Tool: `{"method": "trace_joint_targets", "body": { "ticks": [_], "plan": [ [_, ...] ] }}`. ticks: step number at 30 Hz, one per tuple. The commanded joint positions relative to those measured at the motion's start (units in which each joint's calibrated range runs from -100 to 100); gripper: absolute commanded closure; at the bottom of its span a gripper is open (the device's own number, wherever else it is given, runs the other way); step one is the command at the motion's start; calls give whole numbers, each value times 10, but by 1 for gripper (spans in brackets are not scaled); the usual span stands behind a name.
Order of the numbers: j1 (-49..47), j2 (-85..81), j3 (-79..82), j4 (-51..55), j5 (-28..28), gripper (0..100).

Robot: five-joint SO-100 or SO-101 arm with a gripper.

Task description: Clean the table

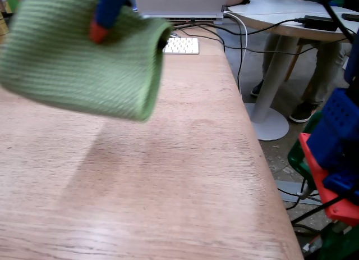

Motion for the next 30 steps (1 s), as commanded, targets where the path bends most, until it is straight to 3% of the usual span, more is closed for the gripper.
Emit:
{"method": "trace_joint_targets", "body": {
  "ticks": [1,9,13,18,30],
  "plan": [
    [-36,2,-12,-114,-6,100],
    [-19,306,-348,-102,-29,100],
    [-78,430,-468,-55,-30,100],
    [-143,539,-472,-55,-29,100],
    [-114,547,-473,45,-38,100]
  ]
}}
